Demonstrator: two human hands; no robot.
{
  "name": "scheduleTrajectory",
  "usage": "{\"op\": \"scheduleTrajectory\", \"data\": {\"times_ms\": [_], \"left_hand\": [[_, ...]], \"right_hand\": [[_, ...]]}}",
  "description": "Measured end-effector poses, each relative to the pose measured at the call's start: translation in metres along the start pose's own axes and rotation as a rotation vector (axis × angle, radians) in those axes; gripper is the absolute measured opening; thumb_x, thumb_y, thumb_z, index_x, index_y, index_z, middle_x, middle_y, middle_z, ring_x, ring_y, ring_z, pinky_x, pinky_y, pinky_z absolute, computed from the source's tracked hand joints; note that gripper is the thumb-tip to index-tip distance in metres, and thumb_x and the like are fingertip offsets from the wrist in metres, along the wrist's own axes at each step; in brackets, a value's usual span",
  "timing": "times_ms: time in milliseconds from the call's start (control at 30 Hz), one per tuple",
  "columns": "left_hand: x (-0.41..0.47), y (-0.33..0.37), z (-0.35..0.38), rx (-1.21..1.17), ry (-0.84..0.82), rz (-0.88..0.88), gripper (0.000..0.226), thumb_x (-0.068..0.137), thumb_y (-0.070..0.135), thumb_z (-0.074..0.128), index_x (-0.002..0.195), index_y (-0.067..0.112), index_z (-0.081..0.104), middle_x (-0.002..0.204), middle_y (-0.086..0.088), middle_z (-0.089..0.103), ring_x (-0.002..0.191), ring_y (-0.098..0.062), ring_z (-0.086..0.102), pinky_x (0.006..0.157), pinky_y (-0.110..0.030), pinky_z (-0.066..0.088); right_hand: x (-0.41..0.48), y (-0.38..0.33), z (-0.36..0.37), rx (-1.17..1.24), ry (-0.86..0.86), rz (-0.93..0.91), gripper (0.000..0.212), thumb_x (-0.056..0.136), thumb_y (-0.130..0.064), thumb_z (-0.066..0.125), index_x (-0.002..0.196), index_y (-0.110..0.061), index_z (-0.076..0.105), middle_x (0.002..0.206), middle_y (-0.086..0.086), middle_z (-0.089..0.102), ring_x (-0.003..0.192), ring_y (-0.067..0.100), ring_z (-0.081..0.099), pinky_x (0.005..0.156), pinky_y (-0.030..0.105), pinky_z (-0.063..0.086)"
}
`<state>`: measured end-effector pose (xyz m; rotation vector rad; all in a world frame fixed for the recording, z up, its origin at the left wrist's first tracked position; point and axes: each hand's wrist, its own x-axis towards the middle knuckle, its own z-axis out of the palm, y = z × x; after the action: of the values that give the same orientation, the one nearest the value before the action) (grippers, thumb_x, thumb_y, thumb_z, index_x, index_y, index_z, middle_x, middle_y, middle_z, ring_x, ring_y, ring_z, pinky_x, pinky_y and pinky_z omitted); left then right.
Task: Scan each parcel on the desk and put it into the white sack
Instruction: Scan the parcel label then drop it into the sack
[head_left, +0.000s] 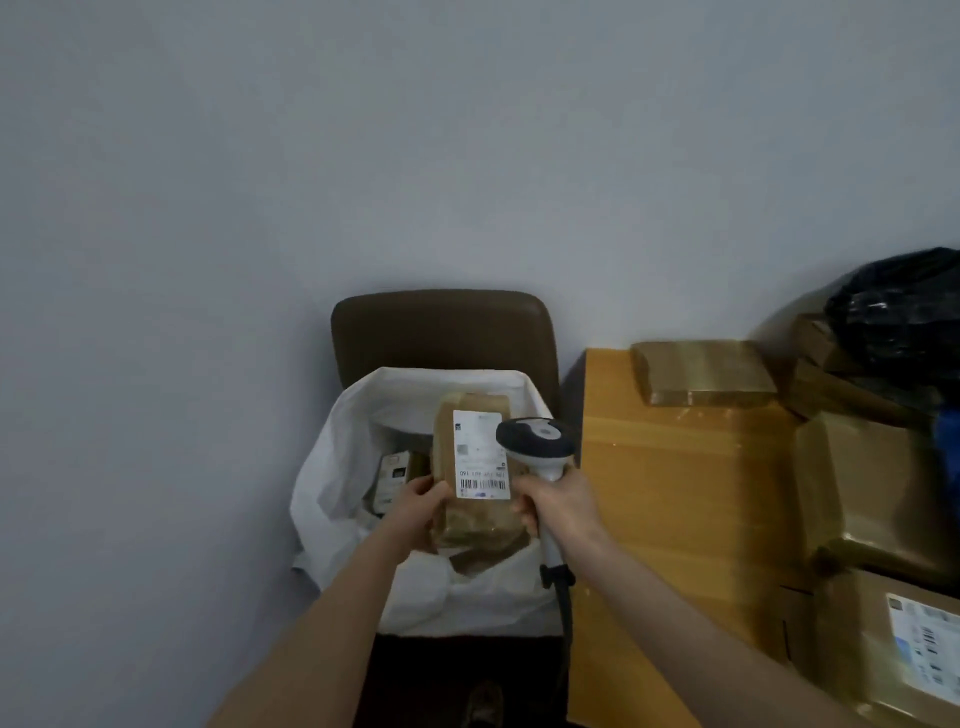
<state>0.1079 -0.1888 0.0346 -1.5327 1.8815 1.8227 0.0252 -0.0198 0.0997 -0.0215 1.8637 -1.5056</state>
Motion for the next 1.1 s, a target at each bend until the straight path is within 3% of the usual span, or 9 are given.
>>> {"op": "scheduleTrajectory", "data": {"times_ms": [167, 300, 400, 500, 600, 667, 800, 1000, 1100], "left_hand": [[0.062, -0.022, -0.081, 0.065, 0.076, -0.153, 0.046, 0.086, 0.036, 0.063, 0.127, 0.016, 0.051, 0.115, -0.013, 0.06, 0.102, -0.032, 0.059, 0.078, -0.042, 0.053], [0.129, -0.034, -0.117, 0.188, 0.128, -0.144, 0.056, 0.068, 0.056, 0.061, 0.112, 0.02, 0.061, 0.101, -0.007, 0.067, 0.094, -0.029, 0.064, 0.087, -0.045, 0.054], [0.175, -0.044, -0.121, 0.393, 0.127, -0.055, 0.063, 0.073, 0.06, 0.046, 0.125, 0.026, 0.052, 0.115, -0.004, 0.064, 0.101, -0.028, 0.061, 0.095, -0.046, 0.048], [0.194, -0.047, -0.106, 0.583, 0.215, 0.154, 0.058, 0.094, 0.043, 0.043, 0.147, 0.028, 0.024, 0.142, -0.011, 0.044, 0.122, -0.031, 0.05, 0.101, -0.049, 0.043], [0.197, -0.052, -0.087, 1.029, 0.161, 0.302, 0.078, 0.092, 0.039, 0.055, 0.152, 0.027, 0.008, 0.158, -0.016, 0.009, 0.143, -0.034, 0.019, 0.114, -0.05, 0.027], [0.204, -0.06, -0.078, 1.181, 0.04, 0.273, 0.085, 0.089, 0.036, 0.061, 0.153, 0.028, 0.006, 0.159, -0.011, -0.006, 0.146, -0.034, 0.002, 0.116, -0.052, 0.015], [0.232, -0.07, -0.073, 1.257, 0.033, 0.278, 0.08, 0.093, 0.02, 0.054, 0.153, 0.029, 0.001, 0.158, -0.008, -0.02, 0.147, -0.034, -0.005, 0.115, -0.05, 0.019], [0.25, -0.058, -0.065, 1.227, -0.027, 0.295, 0.069, 0.094, 0.025, 0.049, 0.152, 0.029, 0.011, 0.16, -0.008, -0.013, 0.147, -0.035, -0.003, 0.117, -0.05, 0.019], [0.238, -0.042, -0.065, 1.108, -0.015, 0.274, 0.058, 0.094, 0.018, 0.049, 0.147, 0.023, 0.027, 0.159, -0.012, 0.007, 0.144, -0.035, 0.015, 0.113, -0.05, 0.028]], "right_hand": [[0.053, 0.001, 0.073, -0.001, -0.004, 0.077, 0.008, 0.083, -0.005, 0.065, 0.076, -0.002, 0.065, 0.056, 0.006, 0.065, 0.046, 0.016, 0.055, 0.049, 0.028, 0.047], [0.101, 0.014, 0.119, -0.022, 0.015, 0.123, 0.007, 0.084, -0.01, 0.066, 0.079, -0.004, 0.066, 0.057, 0.004, 0.067, 0.049, 0.015, 0.055, 0.056, 0.031, 0.047], [0.137, 0.029, 0.142, -0.018, 0.035, 0.17, 0.007, 0.087, -0.011, 0.065, 0.083, -0.005, 0.066, 0.057, 0.003, 0.066, 0.047, 0.012, 0.054, 0.053, 0.027, 0.047], [0.161, 0.042, 0.152, -0.026, 0.076, 0.198, 0.008, 0.089, -0.011, 0.064, 0.082, -0.009, 0.063, 0.06, 0.003, 0.066, 0.048, 0.011, 0.055, 0.053, 0.025, 0.047], [0.178, 0.056, 0.156, -0.037, 0.107, 0.239, 0.01, 0.089, -0.009, 0.063, 0.079, -0.008, 0.063, 0.057, 0.002, 0.066, 0.051, 0.014, 0.056, 0.056, 0.028, 0.048], [0.187, 0.064, 0.157, -0.053, 0.125, 0.263, 0.013, 0.088, -0.009, 0.064, 0.075, -0.007, 0.064, 0.054, 0.002, 0.066, 0.053, 0.016, 0.057, 0.058, 0.031, 0.048], [0.206, 0.079, 0.157, -0.065, 0.148, 0.302, 0.015, 0.087, -0.008, 0.064, 0.073, -0.007, 0.065, 0.058, 0.004, 0.067, 0.051, 0.015, 0.056, 0.056, 0.029, 0.047], [0.209, 0.082, 0.151, -0.052, 0.185, 0.319, 0.013, 0.086, -0.008, 0.065, 0.073, -0.008, 0.064, 0.059, 0.005, 0.066, 0.05, 0.014, 0.055, 0.054, 0.027, 0.047], [0.2, 0.065, 0.138, -0.044, 0.205, 0.298, 0.008, 0.084, -0.009, 0.065, 0.079, -0.004, 0.066, 0.063, 0.007, 0.068, 0.054, 0.018, 0.058, 0.058, 0.032, 0.05]]}}
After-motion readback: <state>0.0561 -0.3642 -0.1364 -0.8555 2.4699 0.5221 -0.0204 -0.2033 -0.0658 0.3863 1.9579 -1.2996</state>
